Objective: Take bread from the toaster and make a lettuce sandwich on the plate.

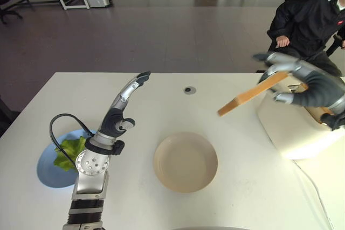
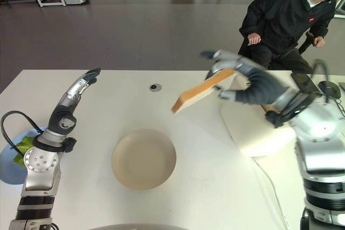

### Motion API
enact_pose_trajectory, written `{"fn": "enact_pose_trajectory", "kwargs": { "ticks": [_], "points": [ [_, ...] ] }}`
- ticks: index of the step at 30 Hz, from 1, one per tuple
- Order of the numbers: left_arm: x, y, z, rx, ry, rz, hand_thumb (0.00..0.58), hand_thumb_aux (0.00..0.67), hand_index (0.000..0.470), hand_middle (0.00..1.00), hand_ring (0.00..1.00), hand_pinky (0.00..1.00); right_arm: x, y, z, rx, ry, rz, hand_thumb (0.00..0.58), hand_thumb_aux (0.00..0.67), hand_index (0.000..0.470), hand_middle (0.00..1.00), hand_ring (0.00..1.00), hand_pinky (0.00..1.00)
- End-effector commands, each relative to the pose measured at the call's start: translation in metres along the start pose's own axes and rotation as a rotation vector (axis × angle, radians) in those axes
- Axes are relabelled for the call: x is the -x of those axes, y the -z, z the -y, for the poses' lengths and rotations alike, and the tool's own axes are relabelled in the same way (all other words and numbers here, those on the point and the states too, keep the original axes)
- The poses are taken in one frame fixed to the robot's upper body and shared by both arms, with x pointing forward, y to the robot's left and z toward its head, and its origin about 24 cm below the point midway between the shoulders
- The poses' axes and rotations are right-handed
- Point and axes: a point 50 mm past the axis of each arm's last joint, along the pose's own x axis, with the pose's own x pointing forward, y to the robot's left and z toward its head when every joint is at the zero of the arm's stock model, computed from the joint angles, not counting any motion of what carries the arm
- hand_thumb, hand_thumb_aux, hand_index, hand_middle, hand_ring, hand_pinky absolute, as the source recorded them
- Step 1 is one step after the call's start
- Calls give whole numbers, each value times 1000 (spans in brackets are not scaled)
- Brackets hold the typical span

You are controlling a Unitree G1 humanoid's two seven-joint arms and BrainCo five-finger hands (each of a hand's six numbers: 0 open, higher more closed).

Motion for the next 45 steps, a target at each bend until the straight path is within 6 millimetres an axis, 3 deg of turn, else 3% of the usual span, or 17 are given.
{"fn": "enact_pose_trajectory", "kwargs": {
  "ticks": [1,4,8,12,16,17,18,19,20,21,30,39,40,41,43,45],
  "points": [
    [15,-7,-14,-108,138,-34,0,0,0,0,0,0,-29,5,-43,-34,-136,43,580,670,470,0,0,0],
    [36,-13,-32,-171,265,-82,0,0,0,0,0,0,-49,14,-83,-67,-179,69,580,670,470,0,0,0],
    [69,-9,-67,-344,422,-305,0,0,0,0,0,0,-66,15,-129,-46,-219,141,580,670,470,0,0,0],
    [104,9,-92,-457,540,-614,0,0,0,0,0,0,-69,28,-156,28,-281,128,580,670,470,0,0,0],
    [113,15,-108,-542,551,-723,0,0,0,0,0,0,-62,37,-173,87,-356,119,580,670,470,0,0,0],
    [116,18,-111,-577,568,-763,0,0,0,0,0,0,-58,40,-174,110,-377,110,576,612,429,0,0,0],
    [118,20,-113,-597,581,-788,0,0,0,0,0,0,-54,44,-173,136,-390,96,505,428,300,0,0,0],
    [119,22,-114,-621,595,-813,0,0,0,0,0,0,-50,47,-172,166,-402,83,392,289,203,0,0,0],
    [120,24,-114,-644,610,-830,0,0,0,0,0,0,-46,48,-169,192,-411,75,124,76,53,0,0,0],
    [122,24,-116,-672,628,-851,0,0,0,0,0,0,-42,48,-166,214,-422,76,0,0,0,0,0,0],
    [140,22,-126,-962,920,-1058,0,0,0,0,0,0,-25,44,-143,266,-443,59,0,0,0,0,0,0],
    [126,32,-119,-1162,963,-954,0,0,0,0,0,0,-20,35,-142,244,-444,73,0,0,0,0,0,0],
    [127,33,-118,-1177,969,-950,45,26,18,0,0,0,-19,34,-142,243,-446,73,0,0,0,0,0,0],
    [128,35,-117,-1181,979,-951,198,126,88,0,0,0,-19,34,-142,242,-445,74,0,0,0,0,0,0],
    [132,39,-113,-1184,1006,-959,429,328,230,0,0,0,-18,32,-142,243,-445,76,0,0,0,0,0,0],
    [134,40,-112,-1189,1022,-963,489,405,284,0,0,0,-18,31,-141,245,-447,78,0,0,0,0,0,0]
  ]
}}
